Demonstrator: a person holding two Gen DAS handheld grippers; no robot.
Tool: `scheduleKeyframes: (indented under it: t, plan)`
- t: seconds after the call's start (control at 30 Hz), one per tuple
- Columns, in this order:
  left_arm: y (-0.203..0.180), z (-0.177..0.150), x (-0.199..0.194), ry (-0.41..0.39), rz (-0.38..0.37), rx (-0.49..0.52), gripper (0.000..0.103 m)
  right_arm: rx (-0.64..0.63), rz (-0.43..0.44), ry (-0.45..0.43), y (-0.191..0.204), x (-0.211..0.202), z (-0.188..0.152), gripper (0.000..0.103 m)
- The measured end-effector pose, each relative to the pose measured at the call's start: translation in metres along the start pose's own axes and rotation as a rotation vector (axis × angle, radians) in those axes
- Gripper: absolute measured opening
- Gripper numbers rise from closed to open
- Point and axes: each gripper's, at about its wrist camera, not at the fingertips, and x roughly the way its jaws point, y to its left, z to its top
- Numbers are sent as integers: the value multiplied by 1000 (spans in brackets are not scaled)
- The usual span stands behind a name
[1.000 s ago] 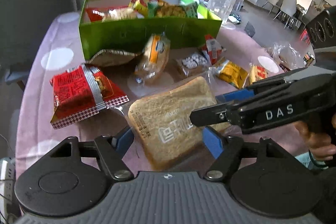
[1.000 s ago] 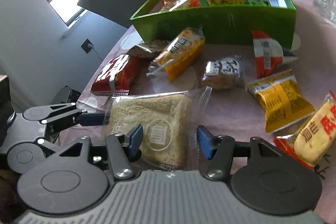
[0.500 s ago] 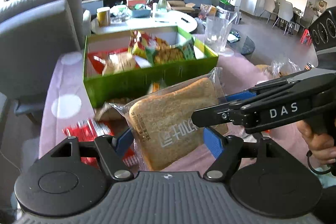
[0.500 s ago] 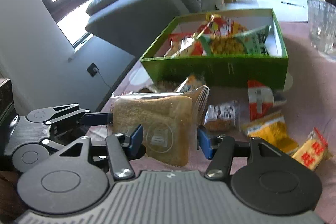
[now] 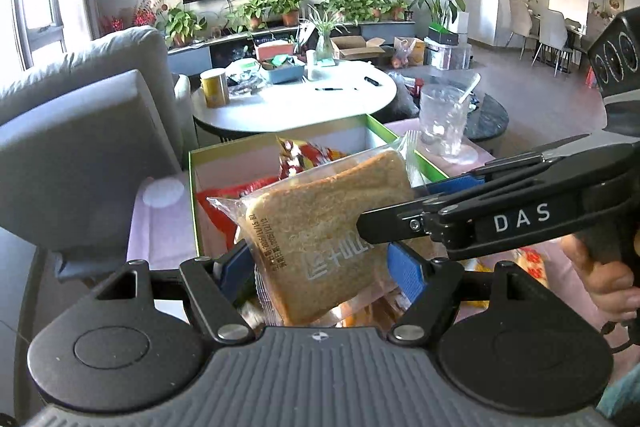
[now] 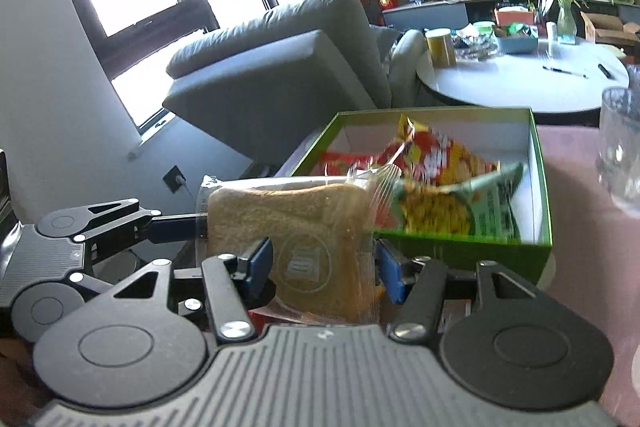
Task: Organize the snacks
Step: 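Carry the bread pack up and over the green box with the right gripper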
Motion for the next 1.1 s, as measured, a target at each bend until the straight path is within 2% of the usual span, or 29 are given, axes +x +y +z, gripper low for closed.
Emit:
scheduleKeyframes:
  t: [0.27, 0.6, 0.73, 1.1]
  plan:
    - [20, 29, 25, -22, 31, 10, 70, 9, 6, -43, -11, 20, 27, 58]
    - [57, 72, 78, -81, 62, 0, 70, 37, 0, -100, -31, 63, 78, 58]
    - [70, 86, 103, -66, 60, 2, 70, 26, -20, -131, -40, 79, 98, 58]
    - [92, 97, 159, -31, 88, 26, 70, 16, -73, -109, -59, 124, 114, 58]
